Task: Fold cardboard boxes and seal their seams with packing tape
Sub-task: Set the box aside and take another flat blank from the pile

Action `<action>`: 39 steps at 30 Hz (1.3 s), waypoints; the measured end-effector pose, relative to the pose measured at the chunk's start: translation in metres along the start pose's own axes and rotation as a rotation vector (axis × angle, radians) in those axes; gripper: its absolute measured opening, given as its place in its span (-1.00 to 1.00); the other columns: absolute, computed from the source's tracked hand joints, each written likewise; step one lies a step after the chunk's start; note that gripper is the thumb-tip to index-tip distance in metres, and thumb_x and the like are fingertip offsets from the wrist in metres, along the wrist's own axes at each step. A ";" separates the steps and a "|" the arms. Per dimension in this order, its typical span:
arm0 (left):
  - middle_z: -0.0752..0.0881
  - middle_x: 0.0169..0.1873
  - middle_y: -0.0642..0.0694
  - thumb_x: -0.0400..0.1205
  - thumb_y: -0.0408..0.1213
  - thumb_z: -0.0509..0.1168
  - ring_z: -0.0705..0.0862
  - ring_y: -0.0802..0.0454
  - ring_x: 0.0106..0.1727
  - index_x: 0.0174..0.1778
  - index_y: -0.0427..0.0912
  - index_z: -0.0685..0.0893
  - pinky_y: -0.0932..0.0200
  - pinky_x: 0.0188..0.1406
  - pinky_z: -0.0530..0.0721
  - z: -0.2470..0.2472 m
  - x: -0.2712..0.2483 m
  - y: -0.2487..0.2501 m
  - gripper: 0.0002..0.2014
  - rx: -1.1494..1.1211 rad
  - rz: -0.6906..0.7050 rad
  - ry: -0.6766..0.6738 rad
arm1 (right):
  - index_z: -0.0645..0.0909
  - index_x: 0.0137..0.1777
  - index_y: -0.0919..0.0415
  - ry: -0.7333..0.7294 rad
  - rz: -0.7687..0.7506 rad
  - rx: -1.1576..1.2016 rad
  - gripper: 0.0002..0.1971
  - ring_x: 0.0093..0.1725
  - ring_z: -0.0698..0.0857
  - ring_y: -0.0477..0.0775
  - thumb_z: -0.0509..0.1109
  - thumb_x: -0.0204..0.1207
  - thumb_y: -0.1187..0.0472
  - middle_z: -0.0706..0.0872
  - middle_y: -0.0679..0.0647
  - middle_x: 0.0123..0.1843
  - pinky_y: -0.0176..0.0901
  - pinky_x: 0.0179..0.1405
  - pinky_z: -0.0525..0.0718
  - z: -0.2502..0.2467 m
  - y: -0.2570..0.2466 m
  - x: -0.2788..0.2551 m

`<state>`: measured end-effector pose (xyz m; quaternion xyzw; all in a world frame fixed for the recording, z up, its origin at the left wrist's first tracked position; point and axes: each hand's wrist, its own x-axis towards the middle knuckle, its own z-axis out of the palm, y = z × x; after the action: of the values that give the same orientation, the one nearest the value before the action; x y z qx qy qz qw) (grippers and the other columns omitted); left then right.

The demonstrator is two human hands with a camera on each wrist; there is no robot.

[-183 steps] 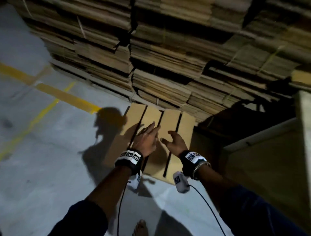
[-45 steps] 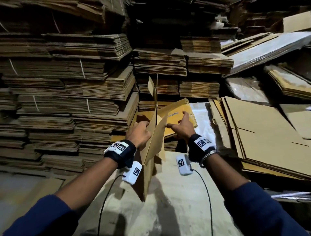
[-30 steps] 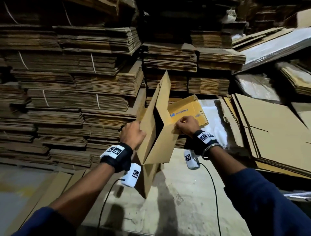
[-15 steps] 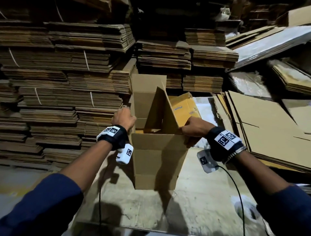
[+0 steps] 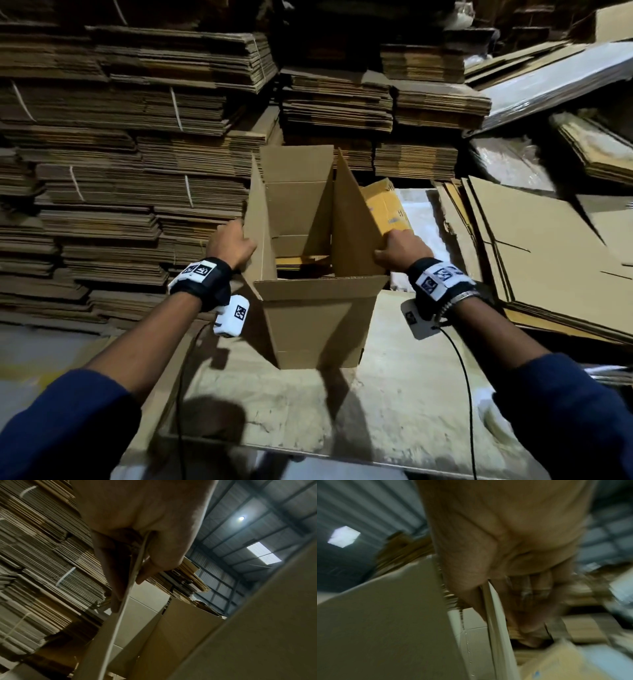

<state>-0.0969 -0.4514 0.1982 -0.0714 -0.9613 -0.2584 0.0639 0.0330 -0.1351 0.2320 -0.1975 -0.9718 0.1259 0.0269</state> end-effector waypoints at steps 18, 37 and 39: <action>0.80 0.26 -0.21 0.77 -0.12 0.33 0.74 -0.33 0.25 0.64 0.08 0.35 -0.15 0.24 0.72 0.022 -0.014 -0.075 -0.48 -0.138 -0.046 -0.066 | -0.10 0.85 0.16 -0.514 -0.210 -0.131 0.07 0.82 -0.35 0.10 0.54 0.50 0.24 -0.29 0.12 0.86 0.37 0.77 -0.23 0.064 0.058 -0.011; 0.77 0.21 -0.23 0.73 -0.12 0.44 0.74 -0.26 0.19 0.46 -0.19 0.52 -0.09 0.14 0.69 -0.019 -0.029 -0.084 -0.56 0.089 -0.109 -0.236 | 0.76 0.03 -0.06 -0.423 -0.247 0.186 -0.37 0.52 0.41 0.08 0.60 0.20 -0.55 0.46 0.01 0.42 0.22 0.59 0.46 0.067 0.060 -0.016; 0.79 0.05 -0.12 0.74 -0.13 0.44 0.76 -0.14 -0.01 0.43 -0.13 0.51 0.01 -0.10 0.67 -0.024 -0.033 -0.091 -0.60 0.051 -0.112 -0.273 | 0.76 0.11 -0.16 -0.334 -0.254 0.121 -0.47 0.64 0.27 0.20 0.61 0.29 -0.46 0.37 0.09 0.55 0.34 0.61 0.41 0.074 0.053 -0.016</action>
<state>-0.0776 -0.5447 0.1692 -0.0504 -0.9698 -0.2249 -0.0804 0.0604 -0.1117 0.1467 -0.0477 -0.9706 0.2104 -0.1071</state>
